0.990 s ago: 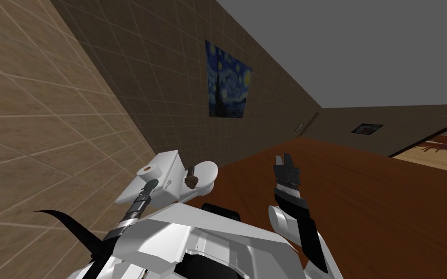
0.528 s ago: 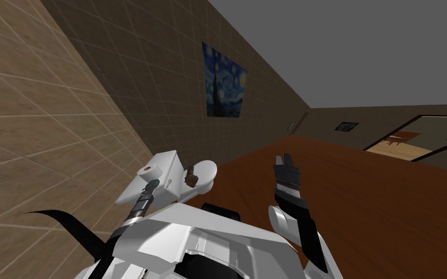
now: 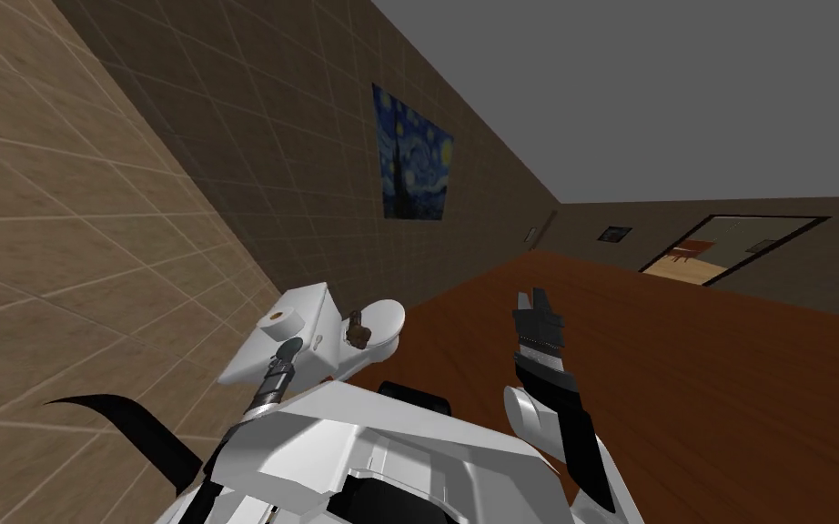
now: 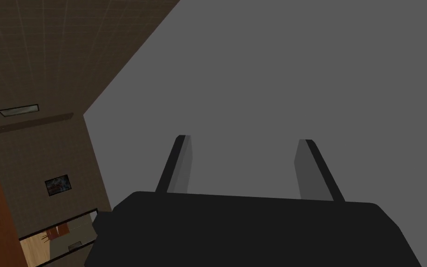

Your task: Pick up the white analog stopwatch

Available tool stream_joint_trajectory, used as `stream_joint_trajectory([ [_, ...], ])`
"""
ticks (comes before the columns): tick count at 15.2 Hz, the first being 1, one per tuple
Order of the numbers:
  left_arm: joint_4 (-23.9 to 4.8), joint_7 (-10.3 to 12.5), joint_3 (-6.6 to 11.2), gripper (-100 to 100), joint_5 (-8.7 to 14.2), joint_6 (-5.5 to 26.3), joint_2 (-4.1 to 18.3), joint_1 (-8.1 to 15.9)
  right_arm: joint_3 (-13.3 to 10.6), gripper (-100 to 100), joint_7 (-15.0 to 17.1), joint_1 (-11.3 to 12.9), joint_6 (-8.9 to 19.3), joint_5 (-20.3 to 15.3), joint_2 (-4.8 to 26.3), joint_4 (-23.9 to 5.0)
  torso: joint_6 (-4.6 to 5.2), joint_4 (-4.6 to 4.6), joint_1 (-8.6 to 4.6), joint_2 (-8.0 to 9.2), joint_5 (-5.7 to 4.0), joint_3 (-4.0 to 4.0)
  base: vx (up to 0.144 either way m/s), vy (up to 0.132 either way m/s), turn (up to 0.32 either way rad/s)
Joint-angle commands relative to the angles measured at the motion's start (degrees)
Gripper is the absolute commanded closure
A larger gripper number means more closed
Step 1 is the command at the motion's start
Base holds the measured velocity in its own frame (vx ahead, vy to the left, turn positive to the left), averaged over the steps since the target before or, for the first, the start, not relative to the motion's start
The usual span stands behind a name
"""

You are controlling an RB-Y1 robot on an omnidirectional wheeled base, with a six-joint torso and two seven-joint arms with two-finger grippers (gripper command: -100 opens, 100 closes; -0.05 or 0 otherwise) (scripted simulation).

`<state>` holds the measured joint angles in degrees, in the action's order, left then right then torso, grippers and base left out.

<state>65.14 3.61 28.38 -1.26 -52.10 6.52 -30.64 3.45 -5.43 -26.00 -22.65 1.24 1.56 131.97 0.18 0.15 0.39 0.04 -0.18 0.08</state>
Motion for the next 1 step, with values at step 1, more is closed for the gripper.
stream_joint_trajectory([
  [1, 0.0, 0.0, 0.00, 100, 0.0, 0.0, 0.0, 0.0, 0.0, 0, 0.0, 0.0, 0.0, 0.0, 0.0, 0.0, 0.00, 0.00, 0.00, 0.00, 0.00, 0.00, -0.042, 0.009, -0.014],
])
